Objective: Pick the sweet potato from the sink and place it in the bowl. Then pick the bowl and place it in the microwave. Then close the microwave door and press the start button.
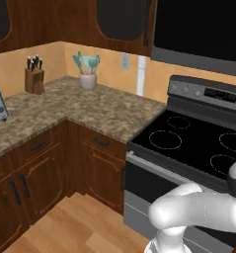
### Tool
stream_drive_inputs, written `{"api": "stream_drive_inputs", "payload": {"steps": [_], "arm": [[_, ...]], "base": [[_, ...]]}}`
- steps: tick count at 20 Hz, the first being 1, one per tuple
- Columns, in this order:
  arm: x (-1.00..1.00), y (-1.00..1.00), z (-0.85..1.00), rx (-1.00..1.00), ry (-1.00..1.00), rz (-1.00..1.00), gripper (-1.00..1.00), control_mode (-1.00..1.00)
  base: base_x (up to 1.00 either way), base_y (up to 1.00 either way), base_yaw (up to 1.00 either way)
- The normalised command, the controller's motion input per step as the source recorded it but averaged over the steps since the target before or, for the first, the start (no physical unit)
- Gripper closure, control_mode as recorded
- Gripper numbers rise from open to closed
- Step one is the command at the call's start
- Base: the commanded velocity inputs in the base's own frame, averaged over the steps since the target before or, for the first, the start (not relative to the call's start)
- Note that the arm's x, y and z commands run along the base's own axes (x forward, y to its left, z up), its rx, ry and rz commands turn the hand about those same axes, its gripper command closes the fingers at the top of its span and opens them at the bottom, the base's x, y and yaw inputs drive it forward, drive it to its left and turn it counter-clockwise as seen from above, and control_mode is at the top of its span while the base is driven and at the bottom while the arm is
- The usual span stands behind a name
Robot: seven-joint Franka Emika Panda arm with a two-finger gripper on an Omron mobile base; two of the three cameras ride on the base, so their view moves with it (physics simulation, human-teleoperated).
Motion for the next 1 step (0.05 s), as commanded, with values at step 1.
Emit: {"api": "stream_drive_inputs", "payload": {"steps": [1], "arm": [[0.02, 0.0, 0.0, 0.0, 0.0, 0.11, 1.0, -1.0]], "base": [[0.0, 0.0, 0.0]]}}
